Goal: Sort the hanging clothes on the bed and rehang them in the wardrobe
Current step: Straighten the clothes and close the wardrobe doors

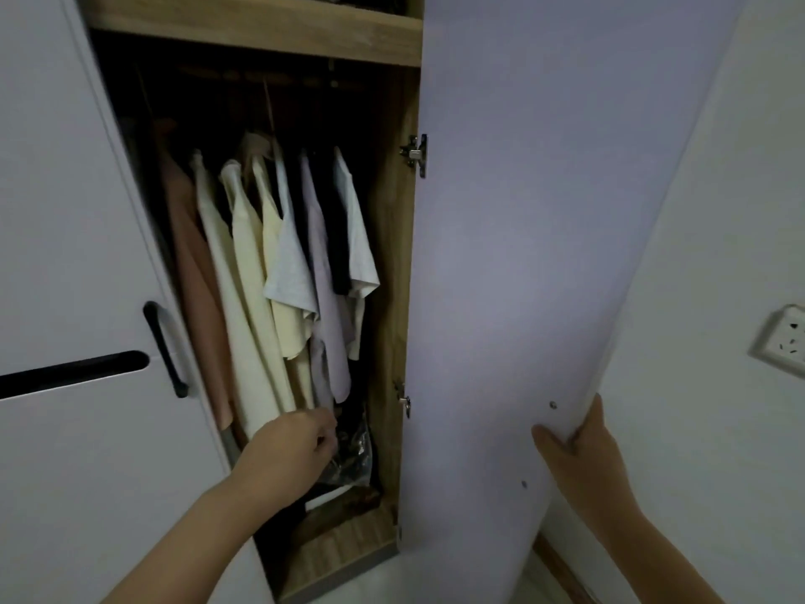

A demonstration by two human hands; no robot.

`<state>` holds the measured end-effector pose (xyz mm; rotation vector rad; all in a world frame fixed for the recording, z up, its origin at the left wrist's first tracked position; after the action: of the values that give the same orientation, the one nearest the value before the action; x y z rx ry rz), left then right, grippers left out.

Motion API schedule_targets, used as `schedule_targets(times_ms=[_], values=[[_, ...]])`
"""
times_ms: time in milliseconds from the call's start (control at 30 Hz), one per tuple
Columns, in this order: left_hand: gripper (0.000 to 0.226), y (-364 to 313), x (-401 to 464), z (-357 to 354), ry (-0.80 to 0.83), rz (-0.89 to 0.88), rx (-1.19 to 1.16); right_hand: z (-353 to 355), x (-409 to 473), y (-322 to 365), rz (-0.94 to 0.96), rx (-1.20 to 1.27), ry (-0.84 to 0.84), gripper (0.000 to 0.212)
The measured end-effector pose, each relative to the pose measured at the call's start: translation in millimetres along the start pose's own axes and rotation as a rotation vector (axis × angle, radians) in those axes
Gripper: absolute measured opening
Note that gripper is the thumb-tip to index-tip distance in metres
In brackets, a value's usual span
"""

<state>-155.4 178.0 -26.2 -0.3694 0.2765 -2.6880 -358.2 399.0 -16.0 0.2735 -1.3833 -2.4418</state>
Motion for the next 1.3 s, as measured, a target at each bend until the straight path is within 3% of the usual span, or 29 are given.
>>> schedule_targets(times_ms=[400,633,1033,1300], values=[[0.029,85.4,-65.5,52.9,-0.050,0.156,-0.003,-119.1,-96.4,68.9,0.149,-0.186,0.215,0.044],[0.031,154.8,-107.1,79.3,-0.076,0.252,0.023,-197.5,-115.5,112.6,0.267,-0.198,0.225,0.046],[0.031,233.5,-136.3,85.0,-0.034,0.294,0.008,-303.5,-97.3,180.3,0.239,-0.253,0.211,0.036],[0.033,258.5,-126.7,86.7,-0.064,0.358,0.007,-357.3,-79.5,214.6,0.232,-0.248,0.291,0.060]])
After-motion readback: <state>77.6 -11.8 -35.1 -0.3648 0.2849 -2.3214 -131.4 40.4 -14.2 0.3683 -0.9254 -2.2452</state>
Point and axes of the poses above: each hand's wrist, its own x-axis towards the middle knuckle, its own z-axis out of the back of the hand, y = z × x, the point moved 4 cm from there along x, towards the middle knuckle, and after that the axes turned 13 degrees about -z, right-handed, at the moved point
